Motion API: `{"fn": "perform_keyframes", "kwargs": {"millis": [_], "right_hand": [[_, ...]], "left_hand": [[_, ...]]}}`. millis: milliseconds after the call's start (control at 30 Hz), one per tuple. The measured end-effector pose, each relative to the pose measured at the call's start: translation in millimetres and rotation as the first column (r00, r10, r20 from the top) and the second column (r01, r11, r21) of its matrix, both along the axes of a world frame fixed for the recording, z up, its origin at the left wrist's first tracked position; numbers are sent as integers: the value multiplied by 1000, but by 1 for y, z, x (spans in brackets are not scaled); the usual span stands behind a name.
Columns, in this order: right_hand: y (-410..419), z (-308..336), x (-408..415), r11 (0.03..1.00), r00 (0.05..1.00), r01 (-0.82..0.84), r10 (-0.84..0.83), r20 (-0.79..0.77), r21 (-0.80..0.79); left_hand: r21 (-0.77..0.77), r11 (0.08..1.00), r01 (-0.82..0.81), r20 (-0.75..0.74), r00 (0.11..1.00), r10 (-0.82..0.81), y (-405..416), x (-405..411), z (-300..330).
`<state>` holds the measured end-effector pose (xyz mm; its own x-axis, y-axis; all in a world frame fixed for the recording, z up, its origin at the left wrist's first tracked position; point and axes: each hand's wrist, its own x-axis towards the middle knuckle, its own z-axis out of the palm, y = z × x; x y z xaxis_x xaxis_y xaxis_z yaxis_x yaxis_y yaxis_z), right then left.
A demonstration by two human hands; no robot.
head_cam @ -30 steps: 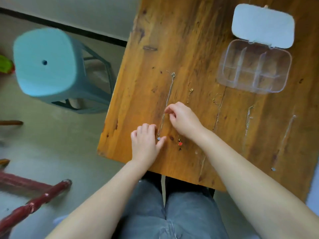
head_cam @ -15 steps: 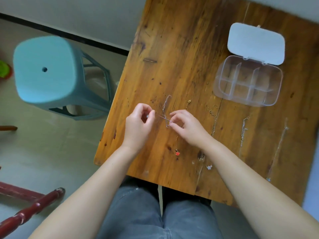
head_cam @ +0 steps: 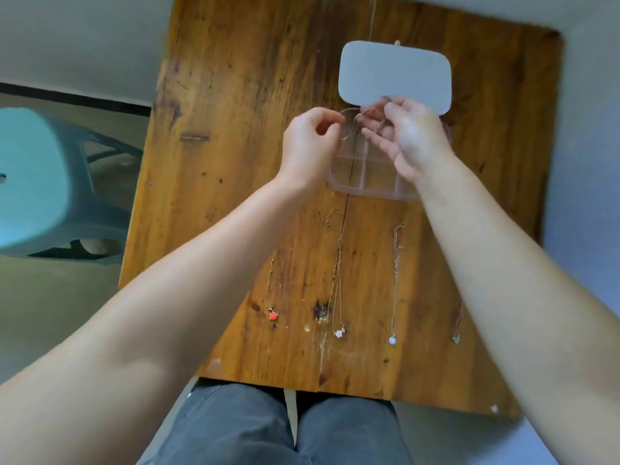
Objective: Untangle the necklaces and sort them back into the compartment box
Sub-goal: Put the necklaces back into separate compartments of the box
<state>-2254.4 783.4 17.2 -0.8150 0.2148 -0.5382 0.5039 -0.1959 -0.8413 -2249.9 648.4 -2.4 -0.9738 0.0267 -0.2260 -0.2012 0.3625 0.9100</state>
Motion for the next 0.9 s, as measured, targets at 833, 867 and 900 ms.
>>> {"fn": "perform_keyframes", "kwargs": {"millis": [833, 867, 900], "right_hand": [[-99, -70, 157, 314, 555, -699, 805, 210, 643], [-101, -71, 161, 306, 557, -687, 804, 208, 659], [-104, -72, 164, 293, 555, -676, 806, 205, 676]], "left_hand": [[-672, 616, 411, 226, 906, -358, -127, 231, -66], [-699, 571, 430, 220, 889, -400, -124, 232, -70], [-712, 554, 432, 198, 880, -432, -123, 231, -73]]}}
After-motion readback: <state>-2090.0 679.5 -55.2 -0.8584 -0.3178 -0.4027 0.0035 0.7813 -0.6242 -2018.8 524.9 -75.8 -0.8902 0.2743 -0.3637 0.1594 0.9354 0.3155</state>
